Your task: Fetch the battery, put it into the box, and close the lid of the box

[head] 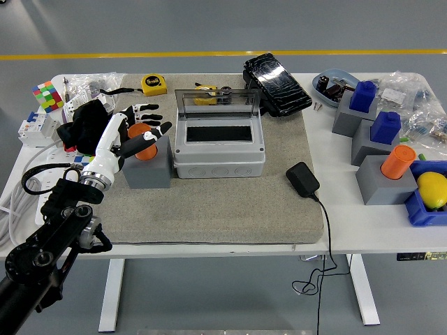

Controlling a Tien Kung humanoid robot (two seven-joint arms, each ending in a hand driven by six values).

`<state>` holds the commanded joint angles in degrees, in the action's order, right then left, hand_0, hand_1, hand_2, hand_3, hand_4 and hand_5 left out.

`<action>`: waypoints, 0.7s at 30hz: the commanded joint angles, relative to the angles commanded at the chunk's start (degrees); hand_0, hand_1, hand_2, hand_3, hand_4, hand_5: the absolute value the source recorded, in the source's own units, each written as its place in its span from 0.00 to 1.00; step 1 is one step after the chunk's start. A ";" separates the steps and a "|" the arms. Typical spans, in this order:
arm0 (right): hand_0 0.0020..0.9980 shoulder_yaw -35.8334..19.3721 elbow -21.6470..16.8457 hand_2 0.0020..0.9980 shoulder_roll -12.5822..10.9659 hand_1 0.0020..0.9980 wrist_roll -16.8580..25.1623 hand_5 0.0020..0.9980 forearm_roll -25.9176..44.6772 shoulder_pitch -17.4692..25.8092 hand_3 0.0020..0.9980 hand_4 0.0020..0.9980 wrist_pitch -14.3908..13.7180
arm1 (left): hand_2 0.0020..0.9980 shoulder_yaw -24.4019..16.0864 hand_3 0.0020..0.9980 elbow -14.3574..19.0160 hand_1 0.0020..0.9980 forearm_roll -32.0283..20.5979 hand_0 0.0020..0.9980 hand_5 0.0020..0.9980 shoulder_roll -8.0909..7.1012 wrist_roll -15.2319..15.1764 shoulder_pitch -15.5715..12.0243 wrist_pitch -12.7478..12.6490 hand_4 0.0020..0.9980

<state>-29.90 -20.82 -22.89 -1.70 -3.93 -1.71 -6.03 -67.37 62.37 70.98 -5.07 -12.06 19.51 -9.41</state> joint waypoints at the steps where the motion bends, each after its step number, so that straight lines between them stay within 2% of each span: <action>1: 0.55 0.00 0.00 0.59 0.00 0.60 0.00 0.48 0.00 0.00 0.54 0.92 0.00 | 0.68 0.00 0.71 -0.07 0.69 0.04 0.61 0.28 0.03 -0.04 0.02 -0.03 1.00; 4: 0.55 0.03 -0.01 0.59 0.01 0.60 0.01 0.48 -0.01 -0.01 0.54 0.92 0.00 | 0.68 0.14 0.71 -1.08 0.69 0.48 0.61 0.28 0.34 -0.32 0.38 -0.21 1.00; 5: 0.55 0.03 -0.01 0.59 0.01 0.60 0.01 0.48 0.00 -0.02 0.54 0.92 0.00 | 0.68 0.18 0.70 -1.24 0.69 0.51 0.60 0.23 0.38 -0.37 0.44 -0.23 1.00; 10: 0.55 0.12 -0.01 0.59 -0.03 0.60 -0.01 0.48 0.04 0.03 0.54 0.92 -0.01 | 0.68 0.67 0.70 -2.90 0.69 0.51 0.60 0.23 0.97 -1.34 1.02 -1.00 1.00; 11: 0.55 0.15 -0.01 0.59 -0.04 0.60 0.00 0.48 0.05 0.06 0.54 0.92 -0.01 | 0.66 0.65 0.68 -3.14 0.67 0.44 0.57 0.17 1.12 -1.58 1.06 -1.21 1.00; 16: 0.55 0.18 -0.01 0.59 -0.07 0.60 0.02 0.48 0.06 -0.03 0.54 0.92 -0.02 | 0.66 0.70 0.68 -3.98 0.67 -0.38 0.57 0.17 1.47 -2.91 1.38 -2.26 1.00; 17: 0.55 0.17 -0.03 0.59 -0.08 0.60 0.03 0.48 0.04 -0.04 0.54 0.92 -0.02 | 0.55 0.71 0.56 -4.12 0.61 -0.59 0.52 0.00 1.49 -3.08 1.44 -2.41 1.00; 21: 0.55 0.25 -0.03 0.59 -0.12 0.60 0.04 0.48 0.05 -0.08 0.54 0.92 -0.05 | 0.55 0.77 0.56 -4.99 0.61 -1.53 0.52 0.00 1.67 -3.73 1.78 -2.95 1.00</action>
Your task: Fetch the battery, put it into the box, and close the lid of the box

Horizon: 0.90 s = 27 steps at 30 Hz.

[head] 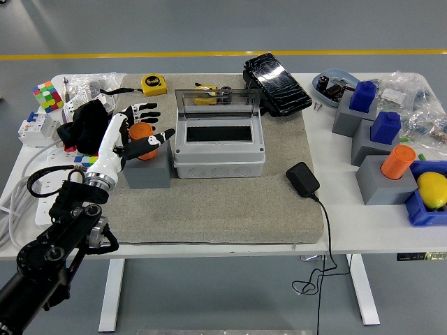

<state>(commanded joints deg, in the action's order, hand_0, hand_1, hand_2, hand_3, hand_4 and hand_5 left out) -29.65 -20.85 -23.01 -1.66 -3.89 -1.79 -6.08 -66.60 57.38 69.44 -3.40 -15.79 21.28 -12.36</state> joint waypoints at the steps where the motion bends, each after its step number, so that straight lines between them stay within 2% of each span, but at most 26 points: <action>1: 0.55 0.03 0.00 0.59 -0.01 0.60 0.00 0.48 0.01 -0.01 0.54 0.92 0.00 | 0.55 0.06 0.56 -0.21 0.61 -0.31 0.52 0.00 0.06 -0.33 0.07 -0.21 1.00; 2: 0.55 0.12 0.02 0.59 -0.01 0.60 -0.01 0.48 0.06 -0.04 0.54 0.92 0.00 | 0.48 0.09 0.50 -0.43 0.51 -0.69 0.45 0.00 0.14 -0.73 0.11 -0.42 1.00; 19: 0.55 0.63 0.01 0.59 -0.10 0.60 0.01 0.48 0.15 -0.23 0.54 0.92 -0.03 | 0.47 1.60 0.50 -2.95 0.48 -4.68 0.45 0.00 0.74 -3.49 0.61 -1.07 1.00; 20: 0.55 0.66 0.00 0.59 -0.11 0.60 0.01 0.48 0.14 -0.25 0.54 0.92 -0.04 | 0.47 1.73 0.50 -3.17 0.46 -4.85 0.42 0.00 0.81 -3.59 0.71 -1.12 1.00; 25: 0.55 0.65 -0.01 0.59 -0.09 0.60 0.02 0.48 0.11 -0.25 0.54 0.92 -0.06 | 0.47 1.82 0.50 -4.05 0.46 -6.02 0.42 0.00 1.35 -4.18 0.97 -1.48 1.00; 26: 0.55 0.68 0.00 0.59 -0.09 0.60 0.03 0.48 0.14 -0.23 0.54 0.92 -0.07 | 0.41 1.81 0.46 -4.21 0.37 -6.15 0.31 0.00 1.47 -4.28 1.04 -1.57 0.96; 27: 0.55 0.71 -0.01 0.59 -0.09 0.60 0.03 0.48 0.14 -0.20 0.54 0.92 -0.07 | 0.41 1.78 0.46 -4.41 0.37 -6.28 0.31 0.00 1.61 -4.36 1.16 -1.63 0.96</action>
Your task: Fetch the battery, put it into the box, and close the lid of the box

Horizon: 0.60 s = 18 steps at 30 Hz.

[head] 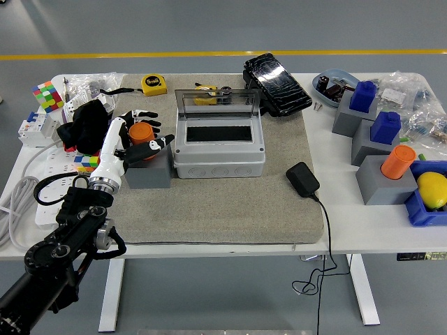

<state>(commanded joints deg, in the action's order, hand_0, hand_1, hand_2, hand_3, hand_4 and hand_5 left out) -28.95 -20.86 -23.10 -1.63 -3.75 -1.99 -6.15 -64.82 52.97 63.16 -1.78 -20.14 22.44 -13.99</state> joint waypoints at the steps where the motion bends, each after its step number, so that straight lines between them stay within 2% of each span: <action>1: 0.55 0.02 0.00 0.59 0.00 0.60 0.00 0.48 0.00 0.02 0.54 0.92 0.00 | 0.41 -0.02 0.46 -0.18 0.37 -0.17 0.31 0.00 0.12 -0.11 0.13 -0.08 0.96; 4: 0.55 0.02 0.01 0.59 0.03 0.60 0.00 0.48 0.02 0.10 0.54 0.92 0.00 | 0.41 -0.11 0.46 -0.77 0.37 -0.74 0.31 0.00 0.53 -0.51 0.57 -0.37 0.96; 5: 0.54 0.01 0.00 0.59 0.04 0.60 0.02 0.48 0.01 0.14 0.54 0.92 -0.01 | 0.32 -0.14 0.39 -0.98 0.27 -0.96 0.22 0.00 0.67 -0.63 0.72 -0.46 0.90; 10: 0.54 0.03 0.00 0.59 0.03 0.60 0.03 0.48 0.00 0.22 0.54 0.92 -0.01 | 0.32 -0.21 0.39 -1.96 0.27 -1.67 0.22 0.00 1.23 -1.01 1.42 -0.78 0.90; 11: 0.55 0.03 0.00 0.59 0.02 0.60 0.02 0.48 -0.02 0.19 0.54 0.92 -0.01 | 0.24 -0.24 0.30 -2.15 0.17 -1.78 0.18 0.00 1.32 -1.09 1.59 -0.84 0.86; 16: 0.55 -0.13 0.00 0.59 0.06 0.60 0.04 0.48 0.01 0.18 0.54 0.92 -0.03 | 0.24 -0.34 0.30 -3.13 0.17 -2.76 0.18 0.00 1.78 -1.69 2.37 -1.19 0.86; 17: 0.54 -0.15 0.00 0.59 0.07 0.60 0.04 0.48 0.02 0.19 0.54 0.92 -0.03 | 0.17 -0.39 0.23 -3.30 0.13 -3.02 0.15 0.00 1.78 -1.84 2.50 -1.21 0.80; 18: 0.54 -0.18 0.00 0.59 0.07 0.60 0.05 0.48 0.02 0.20 0.54 0.92 -0.03 | 0.17 -0.43 0.23 -3.49 0.13 -3.31 0.15 0.00 1.78 -2.05 2.64 -1.24 0.80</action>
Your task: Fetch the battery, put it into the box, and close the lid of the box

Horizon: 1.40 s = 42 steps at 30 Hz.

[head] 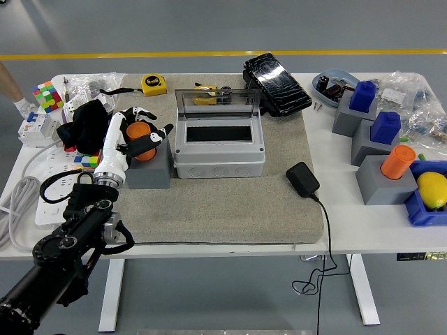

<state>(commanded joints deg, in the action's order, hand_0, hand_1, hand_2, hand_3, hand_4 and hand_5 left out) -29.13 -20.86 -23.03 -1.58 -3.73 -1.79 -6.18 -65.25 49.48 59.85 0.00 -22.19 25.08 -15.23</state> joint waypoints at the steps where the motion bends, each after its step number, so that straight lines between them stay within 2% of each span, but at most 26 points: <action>1: 0.54 -0.02 0.00 0.59 0.00 0.60 0.01 0.48 0.00 0.01 0.54 0.92 -0.01 | 0.17 -0.04 0.23 -0.15 0.13 -0.17 0.15 0.00 0.00 -0.15 0.12 0.00 0.80; 10: 0.55 -0.09 -0.03 0.59 0.09 0.60 0.12 0.48 -0.02 -0.02 0.54 0.92 -0.06 | 0.14 0.05 0.20 -0.46 0.10 -0.73 0.14 0.00 0.00 -0.68 0.53 0.23 0.76; 16: 0.54 -0.08 -0.02 0.59 0.09 0.60 0.15 0.48 -0.01 -0.01 0.54 0.92 -0.07 | 0.13 0.03 0.19 0.90 0.10 0.94 0.12 0.00 0.00 0.04 0.16 0.65 0.78; 19: 0.54 -0.16 0.01 0.59 0.11 0.60 0.14 0.48 0.04 0.01 0.54 0.92 -0.06 | 0.14 0.20 0.19 2.96 0.10 3.75 0.13 0.00 -0.18 1.30 0.05 1.01 0.79; 25: 0.55 -0.31 -0.01 0.59 0.06 0.60 0.17 0.48 -0.04 -0.03 0.54 0.92 -0.08 | 0.14 2.13 0.20 8.61 0.11 10.97 0.13 0.00 -1.84 5.33 1.12 1.54 0.80; 31: 0.55 -0.37 -0.03 0.59 0.09 0.60 0.22 0.48 -0.06 -0.08 0.54 0.92 -0.10 | 0.14 6.55 0.21 12.44 0.11 15.98 0.14 0.00 -3.25 8.47 3.77 1.32 0.81; 35: 0.55 -0.23 0.00 0.59 0.05 0.60 0.18 0.48 0.02 -0.01 0.54 0.92 -0.09 | 0.14 10.96 0.21 14.40 0.11 20.14 0.14 0.00 -3.75 11.21 6.81 0.67 0.81; 38: 0.55 -0.03 0.03 0.59 0.01 0.60 0.17 0.48 0.11 -0.04 0.54 0.92 -0.10 | 0.14 14.22 0.21 14.54 0.11 23.01 0.14 0.00 -3.63 12.96 9.26 0.04 0.81; 42: 0.55 0.03 -0.01 0.59 0.00 0.60 0.18 0.48 0.12 -0.25 0.54 0.92 -0.13 | 0.15 18.92 0.22 13.08 0.12 28.53 0.14 0.00 -3.06 15.77 12.94 -0.18 0.82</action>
<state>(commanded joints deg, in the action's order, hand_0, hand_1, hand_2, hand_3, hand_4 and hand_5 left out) -29.10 -20.87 -23.04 -1.40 -3.61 -2.05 -6.31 -46.33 62.56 88.39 -3.06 -6.43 38.03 -15.41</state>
